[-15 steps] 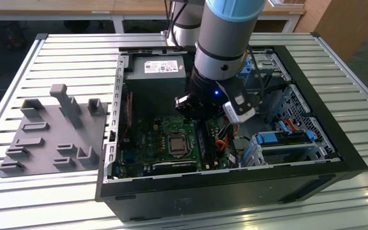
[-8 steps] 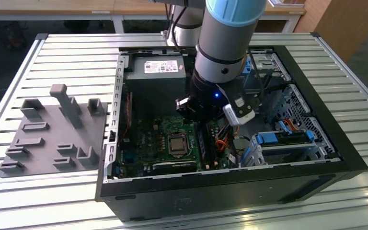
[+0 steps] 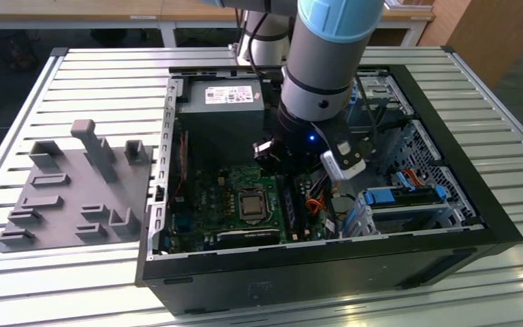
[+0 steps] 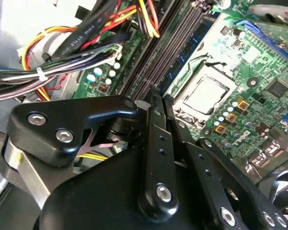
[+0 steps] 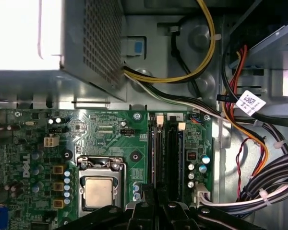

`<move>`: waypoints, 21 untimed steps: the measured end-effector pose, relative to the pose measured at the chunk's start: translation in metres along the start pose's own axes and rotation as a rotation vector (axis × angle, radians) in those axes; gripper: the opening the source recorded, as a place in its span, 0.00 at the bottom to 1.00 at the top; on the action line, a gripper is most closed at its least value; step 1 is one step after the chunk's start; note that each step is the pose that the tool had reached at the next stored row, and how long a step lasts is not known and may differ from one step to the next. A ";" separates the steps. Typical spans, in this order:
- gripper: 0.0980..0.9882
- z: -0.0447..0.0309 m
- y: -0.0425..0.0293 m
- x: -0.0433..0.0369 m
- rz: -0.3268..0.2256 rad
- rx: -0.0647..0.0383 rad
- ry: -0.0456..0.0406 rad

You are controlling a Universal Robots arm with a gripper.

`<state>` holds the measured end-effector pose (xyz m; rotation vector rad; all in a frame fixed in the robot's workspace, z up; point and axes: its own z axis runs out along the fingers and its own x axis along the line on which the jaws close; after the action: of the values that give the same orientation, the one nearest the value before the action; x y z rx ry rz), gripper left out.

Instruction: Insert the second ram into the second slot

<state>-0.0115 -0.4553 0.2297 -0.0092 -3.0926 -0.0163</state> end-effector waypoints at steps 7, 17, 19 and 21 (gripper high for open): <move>0.04 0.0042 -0.0003 -0.0021 0.000 0.000 0.0025; 0.04 0.0071 -0.0003 -0.0053 0.000 0.000 0.0037; 0.04 0.0076 -0.0005 -0.0054 0.000 0.000 0.0038; 0.04 0.0081 -0.0008 -0.0054 0.000 0.000 0.0041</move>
<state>-0.0064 -0.4560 0.2213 -0.0087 -3.0885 -0.0163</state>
